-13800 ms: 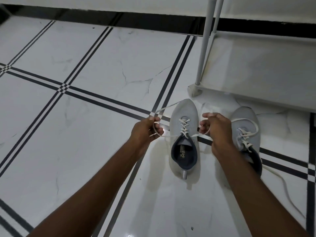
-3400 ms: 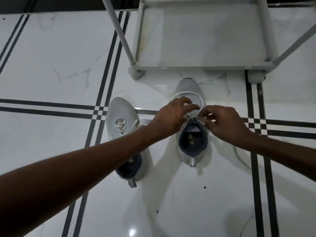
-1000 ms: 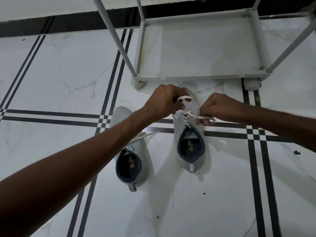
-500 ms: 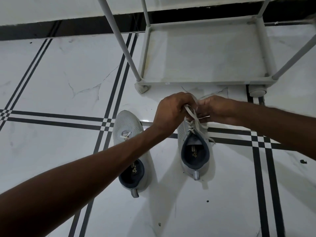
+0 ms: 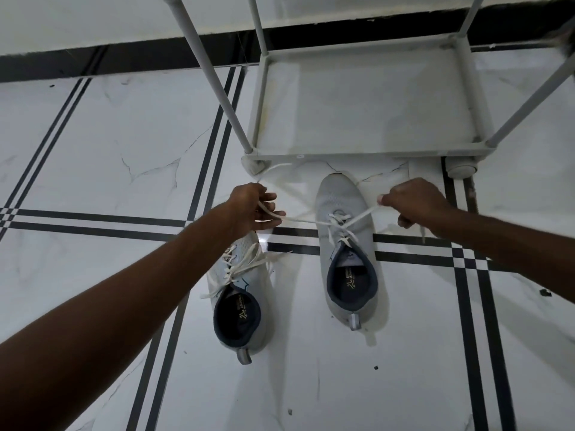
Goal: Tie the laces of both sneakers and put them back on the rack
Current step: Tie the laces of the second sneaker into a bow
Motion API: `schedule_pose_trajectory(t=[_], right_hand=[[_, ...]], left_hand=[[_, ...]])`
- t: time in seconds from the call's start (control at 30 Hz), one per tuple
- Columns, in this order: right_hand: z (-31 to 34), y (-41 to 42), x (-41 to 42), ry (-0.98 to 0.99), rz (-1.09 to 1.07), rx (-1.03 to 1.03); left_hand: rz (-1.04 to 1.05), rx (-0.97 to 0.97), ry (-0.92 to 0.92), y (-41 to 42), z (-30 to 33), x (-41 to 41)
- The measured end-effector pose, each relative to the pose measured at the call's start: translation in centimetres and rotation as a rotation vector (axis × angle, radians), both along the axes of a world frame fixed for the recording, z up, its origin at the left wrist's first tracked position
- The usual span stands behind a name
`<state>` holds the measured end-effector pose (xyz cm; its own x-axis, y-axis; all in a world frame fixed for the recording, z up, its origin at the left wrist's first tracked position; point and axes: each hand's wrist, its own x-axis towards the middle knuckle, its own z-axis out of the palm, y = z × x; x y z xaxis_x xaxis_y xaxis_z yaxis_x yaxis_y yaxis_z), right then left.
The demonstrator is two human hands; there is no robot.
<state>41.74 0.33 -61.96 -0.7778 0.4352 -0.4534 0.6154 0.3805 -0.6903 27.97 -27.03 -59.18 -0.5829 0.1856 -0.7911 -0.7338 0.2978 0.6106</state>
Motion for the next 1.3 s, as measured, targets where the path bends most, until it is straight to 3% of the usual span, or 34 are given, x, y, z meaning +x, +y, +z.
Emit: schedule_pose_trajectory(t=[0.1, 0.17, 0.23, 0.27, 0.6, 0.7, 0.83, 1.03, 1.17, 1.3], right_hand=[[-0.9, -0.6, 1.4, -0.022, 0.216, 0.321], [-1.1, -1.5, 2.0, 0.110, 0.301, 0.404], [-1.1, -2.7, 2.3, 0.235, 0.404, 0.408], [-1.0, -3.4, 2.5, 0.255, 0.443, 0.387], [-1.6, -5.0, 2.2, 0.189, 0.331, 0.131], [-1.5, -5.1, 2.2, 0.233, 0.364, 0.194], [-1.7, -2.1, 3.4, 0.206, 0.466, 0.353], [-4.4, -0.6, 6.0, -0.012, 0.663, 0.535], [-3.3, 0.2, 5.0, 0.047, 0.622, 0.626], [-1.9, -3.3, 5.1, 0.236, 0.554, 0.455]], left_hand=[[-0.324, -0.317, 0.201, 1.2, -0.7, 0.9], [-0.620, -0.556, 0.488, 2.4, -1.0, 2.8], [-0.816, -0.519, 0.777, 3.4, -1.3, 5.3], [-0.869, -0.444, 0.834, 3.7, -1.7, 6.5], [-0.788, -0.337, 0.937, 5.1, -4.2, 8.4], [-0.894, -0.342, 1.040, 5.2, -3.4, 7.2], [-1.215, -0.359, 1.233, 1.3, -3.6, 5.3], [-1.365, -0.417, 1.184, -1.8, -4.9, 6.1], [-1.228, -0.299, 1.180, 0.7, -4.2, 6.2], [-1.030, -0.177, 1.012, 2.2, -3.7, 8.0]])
